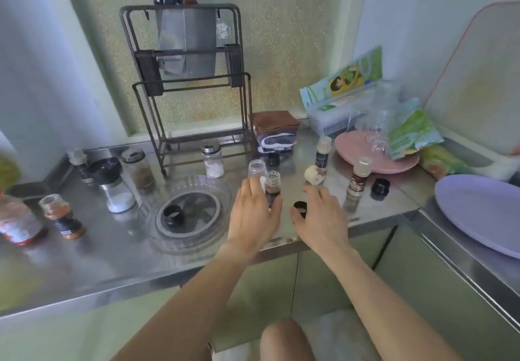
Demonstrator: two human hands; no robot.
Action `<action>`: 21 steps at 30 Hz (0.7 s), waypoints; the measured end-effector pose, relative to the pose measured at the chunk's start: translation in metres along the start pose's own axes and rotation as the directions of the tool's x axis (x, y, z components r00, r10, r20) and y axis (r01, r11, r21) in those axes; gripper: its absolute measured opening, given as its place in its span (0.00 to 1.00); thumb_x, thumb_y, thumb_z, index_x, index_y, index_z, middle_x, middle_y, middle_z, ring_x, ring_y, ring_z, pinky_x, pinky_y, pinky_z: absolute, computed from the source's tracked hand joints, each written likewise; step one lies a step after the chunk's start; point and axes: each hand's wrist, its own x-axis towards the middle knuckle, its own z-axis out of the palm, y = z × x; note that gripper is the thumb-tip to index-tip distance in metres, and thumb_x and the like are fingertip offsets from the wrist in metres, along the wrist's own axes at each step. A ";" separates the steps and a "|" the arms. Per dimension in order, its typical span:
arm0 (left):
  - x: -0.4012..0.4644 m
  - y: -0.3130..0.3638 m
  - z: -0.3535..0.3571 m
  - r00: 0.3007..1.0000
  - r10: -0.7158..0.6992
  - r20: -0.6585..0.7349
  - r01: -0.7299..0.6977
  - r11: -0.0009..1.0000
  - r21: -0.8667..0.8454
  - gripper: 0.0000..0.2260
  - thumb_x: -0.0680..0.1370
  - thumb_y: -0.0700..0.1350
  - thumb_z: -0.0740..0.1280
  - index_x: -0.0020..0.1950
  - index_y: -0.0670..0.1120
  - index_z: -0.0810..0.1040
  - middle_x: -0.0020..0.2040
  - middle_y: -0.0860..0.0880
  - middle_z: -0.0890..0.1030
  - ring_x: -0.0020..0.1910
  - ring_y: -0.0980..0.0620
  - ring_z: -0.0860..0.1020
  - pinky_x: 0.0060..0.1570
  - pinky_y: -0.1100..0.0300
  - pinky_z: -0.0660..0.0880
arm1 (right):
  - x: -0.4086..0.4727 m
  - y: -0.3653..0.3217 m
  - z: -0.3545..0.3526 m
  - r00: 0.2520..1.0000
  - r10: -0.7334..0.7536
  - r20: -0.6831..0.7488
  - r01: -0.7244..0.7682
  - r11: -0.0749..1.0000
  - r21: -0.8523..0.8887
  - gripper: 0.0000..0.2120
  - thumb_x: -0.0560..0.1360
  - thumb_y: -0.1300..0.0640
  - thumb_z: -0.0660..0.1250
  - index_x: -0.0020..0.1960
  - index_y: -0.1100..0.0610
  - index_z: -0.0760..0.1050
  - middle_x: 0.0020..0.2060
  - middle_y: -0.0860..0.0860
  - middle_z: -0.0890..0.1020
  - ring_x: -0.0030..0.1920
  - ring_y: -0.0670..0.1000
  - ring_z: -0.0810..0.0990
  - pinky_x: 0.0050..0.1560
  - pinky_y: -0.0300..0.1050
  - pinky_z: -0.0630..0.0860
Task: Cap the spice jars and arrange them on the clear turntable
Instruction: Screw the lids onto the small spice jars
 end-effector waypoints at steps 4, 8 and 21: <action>0.007 -0.004 0.024 0.997 -0.073 0.035 0.076 0.992 -0.102 0.28 0.80 0.51 0.69 0.75 0.41 0.63 0.64 0.43 0.75 0.62 0.43 0.76 0.59 0.53 0.74 | 0.016 0.004 0.017 0.996 0.011 0.093 -0.006 0.999 -0.050 0.24 0.79 0.45 0.66 0.71 0.52 0.68 0.65 0.54 0.75 0.60 0.59 0.76 0.52 0.52 0.77; 0.012 -0.016 0.041 0.995 -0.095 0.017 0.097 0.983 -0.154 0.25 0.80 0.50 0.69 0.73 0.44 0.65 0.61 0.46 0.78 0.59 0.45 0.78 0.53 0.57 0.72 | 0.025 0.015 0.028 0.993 -0.001 0.118 0.000 1.000 0.006 0.19 0.78 0.50 0.68 0.68 0.50 0.73 0.61 0.52 0.79 0.59 0.56 0.78 0.57 0.48 0.75; 0.008 -0.024 0.047 0.996 -0.089 0.017 0.090 0.974 -0.209 0.15 0.80 0.48 0.69 0.63 0.45 0.72 0.52 0.48 0.80 0.52 0.45 0.78 0.45 0.59 0.65 | 0.068 -0.020 -0.014 0.993 0.083 -0.083 0.024 0.544 0.839 0.14 0.69 0.64 0.76 0.51 0.49 0.82 0.52 0.48 0.85 0.51 0.44 0.85 0.58 0.46 0.82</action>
